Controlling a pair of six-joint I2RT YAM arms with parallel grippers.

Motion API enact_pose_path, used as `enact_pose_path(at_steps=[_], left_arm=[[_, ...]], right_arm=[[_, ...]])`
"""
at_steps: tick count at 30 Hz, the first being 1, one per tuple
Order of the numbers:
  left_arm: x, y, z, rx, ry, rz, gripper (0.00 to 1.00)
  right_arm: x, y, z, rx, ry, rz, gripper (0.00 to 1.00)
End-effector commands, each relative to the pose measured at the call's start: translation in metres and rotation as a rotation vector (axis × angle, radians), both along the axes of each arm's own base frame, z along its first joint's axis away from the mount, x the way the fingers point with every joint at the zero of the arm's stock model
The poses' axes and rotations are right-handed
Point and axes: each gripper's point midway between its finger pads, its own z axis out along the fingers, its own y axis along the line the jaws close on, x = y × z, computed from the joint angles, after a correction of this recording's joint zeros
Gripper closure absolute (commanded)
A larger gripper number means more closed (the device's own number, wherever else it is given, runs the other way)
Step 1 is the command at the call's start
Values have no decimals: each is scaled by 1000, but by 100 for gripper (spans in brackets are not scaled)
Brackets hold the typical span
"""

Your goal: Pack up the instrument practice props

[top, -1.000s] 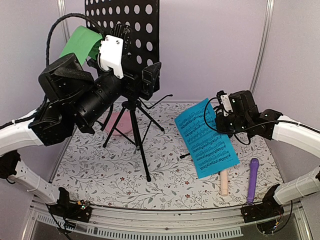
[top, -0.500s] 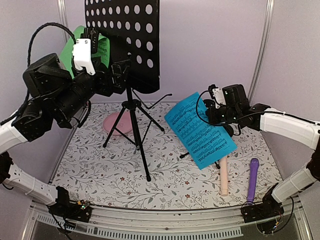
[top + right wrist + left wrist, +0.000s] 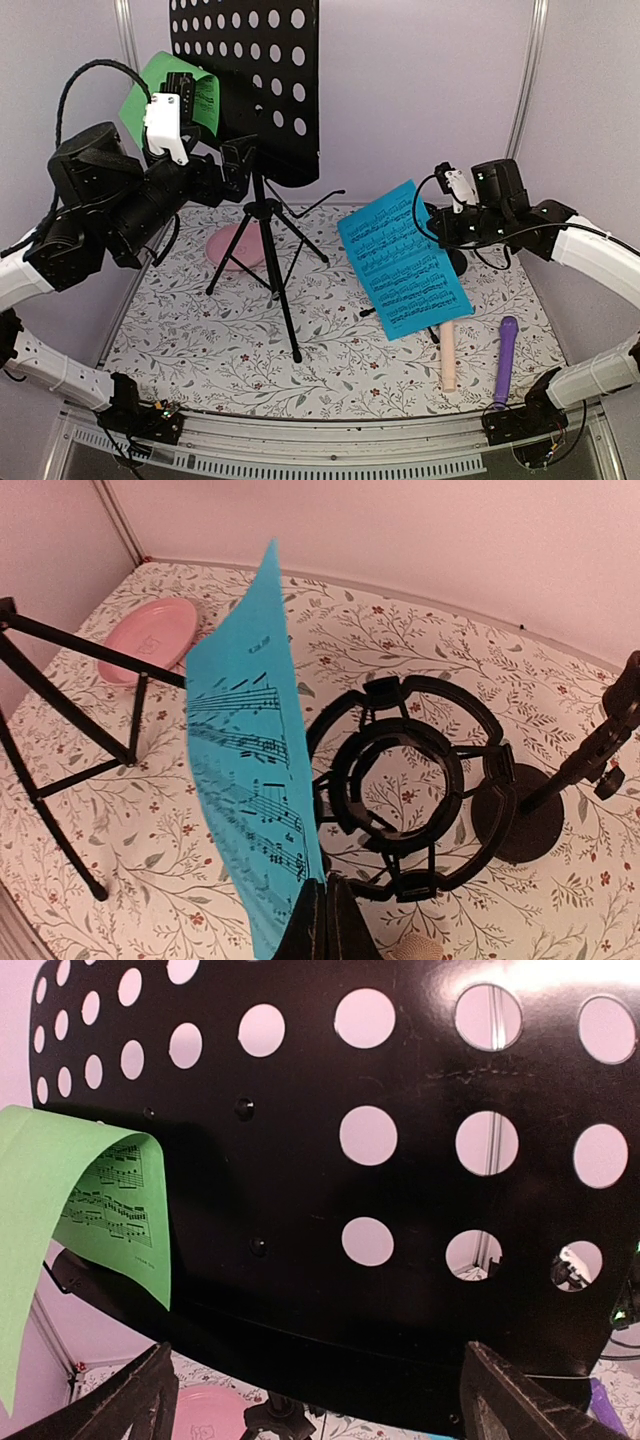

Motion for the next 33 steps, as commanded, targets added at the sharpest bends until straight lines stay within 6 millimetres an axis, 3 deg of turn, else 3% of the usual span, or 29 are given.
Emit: enact_pose_path(at_steps=[1,5,14,18,22,27,33], left_arm=[[4,-5,-1,-12,-14,-9,1],[5,-10,-2,-12,-17,-19,1],[5,-11,-1,-8,-24,-21,1],[4,-7,1,-11,-24,-15,1],[4,-4,1,-11,-21,-11,1],[3,-2,-2,-29,-9,-12,1],[3,-2,-7,-40,5,-13,1]], right_arm=[[-32,13,36,109,-40,158,100],[-68,31,49,215,-25,345,100],[-124,74,69,360,76,595,100],[-138,93,80,383,99,672,100],[-132,96,91,432,120,625,100],[-116,94,61,459,284,448,100],[-98,83,-14,470,478,169,100]])
